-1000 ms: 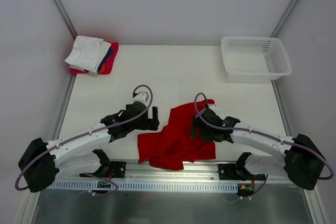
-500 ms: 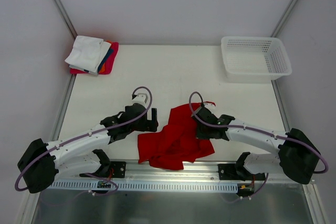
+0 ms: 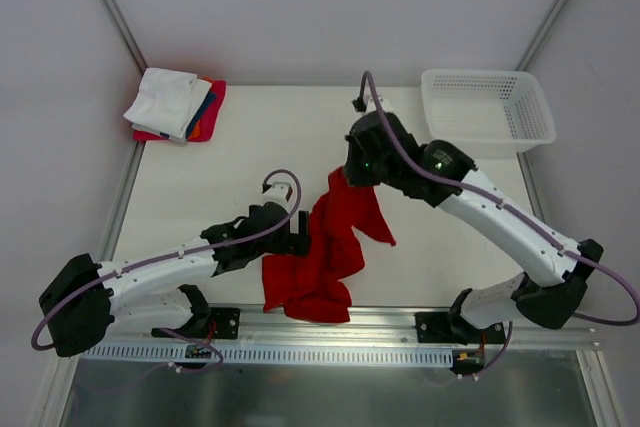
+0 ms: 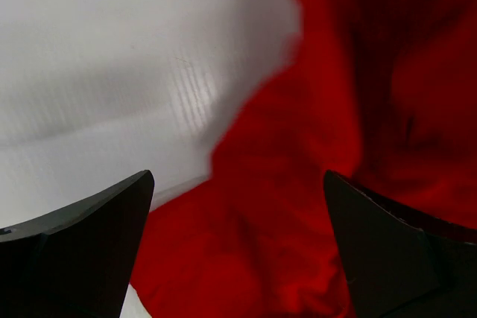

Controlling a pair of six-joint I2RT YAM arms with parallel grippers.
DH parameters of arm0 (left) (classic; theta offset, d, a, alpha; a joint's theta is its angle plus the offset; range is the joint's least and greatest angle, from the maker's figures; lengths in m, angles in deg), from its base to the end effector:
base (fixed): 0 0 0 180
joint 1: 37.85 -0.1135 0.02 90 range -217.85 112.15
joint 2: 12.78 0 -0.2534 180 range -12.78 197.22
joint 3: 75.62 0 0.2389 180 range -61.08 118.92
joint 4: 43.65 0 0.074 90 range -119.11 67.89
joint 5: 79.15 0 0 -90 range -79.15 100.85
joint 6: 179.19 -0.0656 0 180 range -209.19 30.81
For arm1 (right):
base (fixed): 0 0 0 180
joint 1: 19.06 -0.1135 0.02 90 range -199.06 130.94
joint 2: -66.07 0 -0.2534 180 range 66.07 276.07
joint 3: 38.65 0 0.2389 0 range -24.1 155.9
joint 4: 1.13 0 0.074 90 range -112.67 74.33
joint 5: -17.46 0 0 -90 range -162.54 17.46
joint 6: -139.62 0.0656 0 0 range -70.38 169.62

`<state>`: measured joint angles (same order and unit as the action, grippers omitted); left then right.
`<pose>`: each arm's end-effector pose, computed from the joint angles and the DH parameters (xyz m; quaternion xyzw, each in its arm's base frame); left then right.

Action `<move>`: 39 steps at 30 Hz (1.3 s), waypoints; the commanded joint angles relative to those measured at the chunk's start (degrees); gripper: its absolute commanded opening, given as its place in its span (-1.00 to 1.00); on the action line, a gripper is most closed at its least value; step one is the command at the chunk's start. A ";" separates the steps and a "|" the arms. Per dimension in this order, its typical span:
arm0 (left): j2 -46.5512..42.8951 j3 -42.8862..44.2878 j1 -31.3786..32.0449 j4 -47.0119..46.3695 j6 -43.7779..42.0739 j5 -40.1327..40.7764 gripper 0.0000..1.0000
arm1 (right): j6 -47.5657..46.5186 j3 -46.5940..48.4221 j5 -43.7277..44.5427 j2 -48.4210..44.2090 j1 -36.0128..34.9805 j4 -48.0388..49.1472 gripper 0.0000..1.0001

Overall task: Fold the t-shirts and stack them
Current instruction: Flatten out the tshirt

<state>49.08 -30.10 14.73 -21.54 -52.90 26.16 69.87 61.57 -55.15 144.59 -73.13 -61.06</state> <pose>0.1579 -0.1779 0.1844 0.0691 0.8917 -0.2161 0.3917 0.1912 0.2305 0.3656 -0.1955 0.8701 0.1523 0.4261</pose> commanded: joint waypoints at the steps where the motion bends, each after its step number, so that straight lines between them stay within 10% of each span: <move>1: -0.60 1.45 2.70 -3.17 0.01 2.26 0.98 | -9.77 21.38 1.43 3.82 -0.43 -10.76 -0.99; 7: -8.41 -0.22 3.94 -4.06 -2.80 3.76 0.98 | -17.26 47.47 -10.69 7.10 -0.60 -11.06 -0.99; 29: -0.27 9.18 18.77 -8.11 0.35 7.35 0.93 | -18.93 47.92 -8.34 12.09 -4.12 -13.32 -0.99; 39: 16.88 16.21 30.83 15.87 16.16 22.91 0.93 | -19.72 45.29 -1.66 10.26 -2.98 -15.43 -0.99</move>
<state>65.10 -17.00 44.46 -16.77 -45.93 40.87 51.54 106.96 -60.39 158.32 -76.73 -76.51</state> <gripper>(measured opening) 0.966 0.015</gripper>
